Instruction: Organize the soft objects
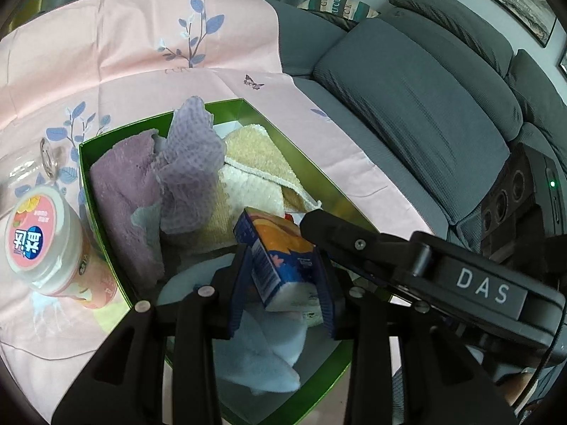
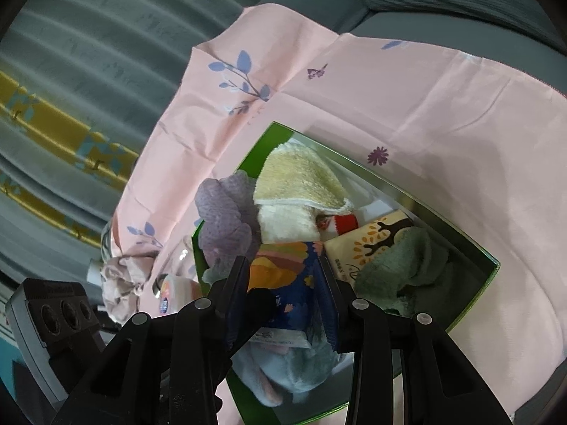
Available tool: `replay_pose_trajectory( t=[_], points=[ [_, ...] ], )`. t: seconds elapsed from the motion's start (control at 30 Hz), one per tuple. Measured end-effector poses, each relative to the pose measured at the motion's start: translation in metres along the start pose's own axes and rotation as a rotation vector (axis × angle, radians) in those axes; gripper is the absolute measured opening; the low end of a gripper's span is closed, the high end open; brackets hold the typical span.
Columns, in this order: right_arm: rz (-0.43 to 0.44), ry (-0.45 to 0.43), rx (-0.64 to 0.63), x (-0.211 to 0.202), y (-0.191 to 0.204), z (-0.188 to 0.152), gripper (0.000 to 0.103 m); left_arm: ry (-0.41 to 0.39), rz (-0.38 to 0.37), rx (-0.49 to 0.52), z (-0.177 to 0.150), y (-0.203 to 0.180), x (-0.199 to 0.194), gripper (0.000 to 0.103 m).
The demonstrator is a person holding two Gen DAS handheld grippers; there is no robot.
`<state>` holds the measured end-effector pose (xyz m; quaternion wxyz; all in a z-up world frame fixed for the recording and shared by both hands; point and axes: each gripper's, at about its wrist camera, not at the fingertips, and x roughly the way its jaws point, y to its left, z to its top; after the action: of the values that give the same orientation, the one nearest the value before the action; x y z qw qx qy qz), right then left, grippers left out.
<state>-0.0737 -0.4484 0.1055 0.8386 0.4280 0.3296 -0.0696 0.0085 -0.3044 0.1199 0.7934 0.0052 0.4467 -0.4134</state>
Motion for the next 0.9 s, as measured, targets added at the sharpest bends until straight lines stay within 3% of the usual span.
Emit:
replay_pose_trajectory(
  t=[0.27,0.47,0.63,0.8,0.9],
  points=[
    [-0.066,0.003,-0.001,0.002,-0.001,0.001,0.039,0.039,0.003,-0.026,-0.002,0.006,0.006,0.048],
    [-0.09,-0.029,-0.042,-0.007,0.009,-0.001,0.039,0.022,0.02,-0.005,-0.002,0.002,-0.007,0.059],
    [-0.088,-0.064,-0.068,-0.019,0.018,-0.002,0.039,-0.031,0.086,0.034,-0.001,-0.003,-0.029,0.076],
    [-0.096,-0.098,-0.101,-0.031,0.028,-0.005,0.051,-0.071,0.117,0.05,-0.003,-0.004,-0.053,0.087],
    [-0.09,-0.12,-0.12,-0.039,0.035,-0.008,0.068,-0.092,0.123,0.047,-0.004,-0.003,-0.068,0.092]
  ],
)
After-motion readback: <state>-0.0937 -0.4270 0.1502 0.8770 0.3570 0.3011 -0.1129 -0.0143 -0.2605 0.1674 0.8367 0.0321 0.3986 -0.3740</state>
